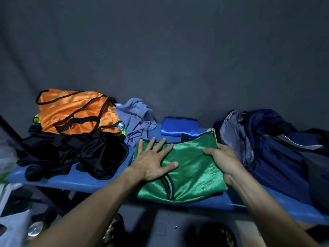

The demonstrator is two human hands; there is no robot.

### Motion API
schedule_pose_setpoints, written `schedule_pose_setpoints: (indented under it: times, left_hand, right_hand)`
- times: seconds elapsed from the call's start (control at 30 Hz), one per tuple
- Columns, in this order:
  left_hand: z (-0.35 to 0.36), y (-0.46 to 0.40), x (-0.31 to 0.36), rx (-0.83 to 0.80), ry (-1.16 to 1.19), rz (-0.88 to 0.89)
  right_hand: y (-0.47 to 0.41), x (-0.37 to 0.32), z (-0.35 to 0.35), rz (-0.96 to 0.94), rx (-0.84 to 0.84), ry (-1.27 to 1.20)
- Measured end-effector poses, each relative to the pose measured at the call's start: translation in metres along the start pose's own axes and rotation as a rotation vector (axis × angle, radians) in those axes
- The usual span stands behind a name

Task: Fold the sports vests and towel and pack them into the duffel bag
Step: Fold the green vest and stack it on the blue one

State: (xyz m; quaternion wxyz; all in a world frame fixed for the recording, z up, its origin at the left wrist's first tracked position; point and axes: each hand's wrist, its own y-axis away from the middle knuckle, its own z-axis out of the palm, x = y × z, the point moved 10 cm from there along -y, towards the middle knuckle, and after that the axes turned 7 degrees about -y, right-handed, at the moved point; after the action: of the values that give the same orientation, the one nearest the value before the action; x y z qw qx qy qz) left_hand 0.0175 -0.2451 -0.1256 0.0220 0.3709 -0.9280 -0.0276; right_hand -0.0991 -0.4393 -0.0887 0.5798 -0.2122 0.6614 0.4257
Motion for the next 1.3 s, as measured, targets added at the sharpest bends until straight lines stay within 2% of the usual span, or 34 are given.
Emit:
schedule_pose_setpoints:
  times: [0.17,0.43,0.5,0.57,0.63,0.7,0.8,0.87,1.0,1.1,1.23,1.3]
  left_hand:
    - [-0.012,0.008,0.006,0.028,0.051,0.131]
    - [0.006,0.031,0.019,-0.072,-0.033,0.322]
    - [-0.003,0.039,0.020,-0.024,0.023,0.328]
    - [-0.020,0.041,-0.001,0.070,0.176,0.280]
    - [-0.041,0.043,-0.034,0.233,0.264,0.228]
    - [-0.047,0.045,-0.080,0.323,0.440,0.048]
    - [-0.027,0.045,-0.115,0.187,0.936,-0.201]
    - [-0.014,0.041,-0.121,0.132,1.046,-0.333]
    - [-0.008,0.033,-0.122,0.118,0.997,-0.431]
    - [-0.011,0.034,-0.123,0.111,0.820,-0.459]
    - [-0.020,0.040,-0.116,0.151,0.629,-0.471]
    - [-0.022,0.044,-0.113,0.149,0.630,-0.474]
  right_hand:
    - [0.008,-0.020,0.040,-0.042,-0.139,-0.042]
    - [0.013,-0.020,0.143,-0.113,-0.259,0.120]
    - [0.012,-0.013,0.163,-0.136,-0.275,0.201]
    - [0.011,-0.006,0.177,-0.143,-0.280,0.292]
    - [0.011,-0.001,0.188,-0.151,-0.293,0.345]
    - [0.011,0.003,0.199,-0.161,-0.310,0.365]
    - [0.007,0.008,0.217,-0.259,-0.325,0.508]
    - [0.007,0.016,0.231,-0.328,-0.374,0.605]
    - [0.017,0.038,0.243,-0.305,-0.579,0.595]
    - [0.027,0.024,0.226,-0.437,-0.594,0.583]
    - [0.065,0.008,0.195,-0.784,-0.614,0.847]
    - [0.081,0.020,0.177,-0.850,-0.605,1.071]
